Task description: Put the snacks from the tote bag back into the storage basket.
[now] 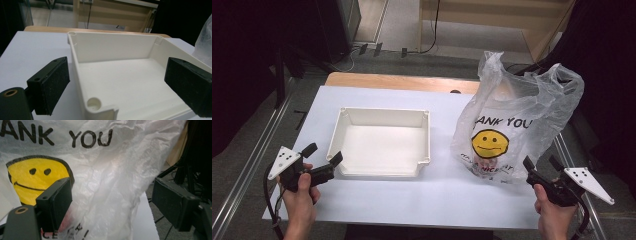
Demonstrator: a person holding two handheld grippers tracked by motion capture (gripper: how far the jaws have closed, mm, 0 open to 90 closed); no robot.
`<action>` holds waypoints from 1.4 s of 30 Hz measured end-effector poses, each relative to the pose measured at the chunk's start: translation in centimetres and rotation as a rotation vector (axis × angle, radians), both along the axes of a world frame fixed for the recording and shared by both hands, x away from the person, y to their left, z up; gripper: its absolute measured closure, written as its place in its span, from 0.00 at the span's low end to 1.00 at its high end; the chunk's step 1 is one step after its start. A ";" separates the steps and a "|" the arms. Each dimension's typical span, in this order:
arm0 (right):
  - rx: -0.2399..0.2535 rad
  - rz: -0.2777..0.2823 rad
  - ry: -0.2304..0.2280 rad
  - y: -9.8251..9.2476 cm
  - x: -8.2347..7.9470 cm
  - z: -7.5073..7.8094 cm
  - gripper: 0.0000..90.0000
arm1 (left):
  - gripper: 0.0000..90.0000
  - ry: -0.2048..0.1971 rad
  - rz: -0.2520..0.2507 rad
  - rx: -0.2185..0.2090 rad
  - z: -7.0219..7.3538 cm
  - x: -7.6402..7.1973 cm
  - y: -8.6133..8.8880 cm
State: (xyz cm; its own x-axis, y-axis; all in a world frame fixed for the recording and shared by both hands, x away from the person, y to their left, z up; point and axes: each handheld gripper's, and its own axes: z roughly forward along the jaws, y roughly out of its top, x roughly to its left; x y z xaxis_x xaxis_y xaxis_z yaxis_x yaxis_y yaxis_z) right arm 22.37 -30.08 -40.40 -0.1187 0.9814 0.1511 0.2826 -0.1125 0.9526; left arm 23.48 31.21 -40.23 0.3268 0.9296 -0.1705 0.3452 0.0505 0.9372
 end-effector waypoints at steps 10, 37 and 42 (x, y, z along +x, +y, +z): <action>0.010 -0.014 0.001 -0.3 2.3 1.4 0.17 | 0.07 0.006 -0.087 0.027 0.5 2.1 -4.5; 0.063 0.079 0.120 -2.4 5.0 -0.8 0.94 | 0.14 0.009 -0.198 0.086 1.8 5.7 -15.5; 0.036 0.135 0.090 -1.7 4.4 -0.9 1.00 | 0.14 0.002 -0.252 0.093 1.7 5.8 -17.8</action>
